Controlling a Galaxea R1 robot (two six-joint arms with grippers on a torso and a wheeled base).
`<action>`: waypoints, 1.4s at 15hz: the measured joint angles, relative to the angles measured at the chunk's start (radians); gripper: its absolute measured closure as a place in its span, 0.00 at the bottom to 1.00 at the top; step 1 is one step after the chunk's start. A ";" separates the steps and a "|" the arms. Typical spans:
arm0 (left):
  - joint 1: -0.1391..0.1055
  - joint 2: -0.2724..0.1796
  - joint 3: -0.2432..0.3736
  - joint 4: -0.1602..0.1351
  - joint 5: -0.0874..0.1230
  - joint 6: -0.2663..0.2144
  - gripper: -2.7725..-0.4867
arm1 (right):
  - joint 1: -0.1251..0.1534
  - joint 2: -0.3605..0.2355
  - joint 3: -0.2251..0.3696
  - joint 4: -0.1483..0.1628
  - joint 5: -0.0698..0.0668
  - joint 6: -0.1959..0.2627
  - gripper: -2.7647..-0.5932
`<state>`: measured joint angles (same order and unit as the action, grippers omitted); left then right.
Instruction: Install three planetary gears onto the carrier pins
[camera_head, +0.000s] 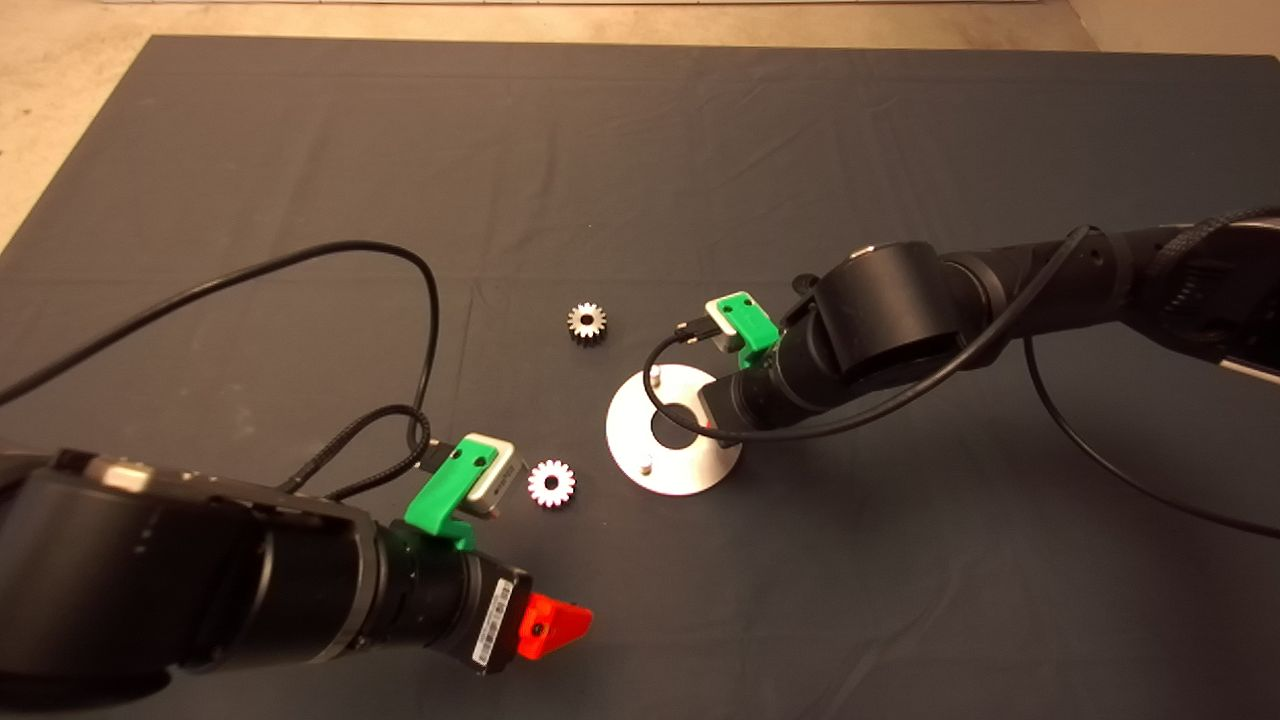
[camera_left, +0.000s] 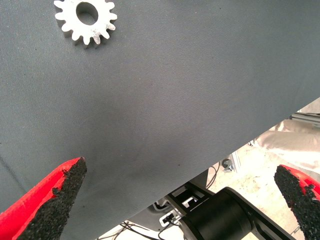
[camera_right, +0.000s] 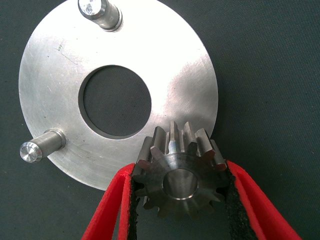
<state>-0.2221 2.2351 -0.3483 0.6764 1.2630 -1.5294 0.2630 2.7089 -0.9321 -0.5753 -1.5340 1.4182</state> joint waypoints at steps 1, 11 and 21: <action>0.000 0.000 0.000 0.000 0.000 0.000 0.01 | 0.000 0.000 0.000 0.000 0.000 0.000 0.84; 0.000 0.000 0.000 -0.001 -0.001 0.000 0.01 | -0.005 -0.001 0.001 -0.001 0.000 -0.001 0.84; 0.000 0.000 0.000 -0.002 -0.001 0.000 0.01 | -0.006 -0.013 0.002 -0.007 0.011 -0.011 0.84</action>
<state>-0.2221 2.2351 -0.3483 0.6745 1.2619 -1.5296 0.2573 2.6964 -0.9298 -0.5821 -1.5234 1.4070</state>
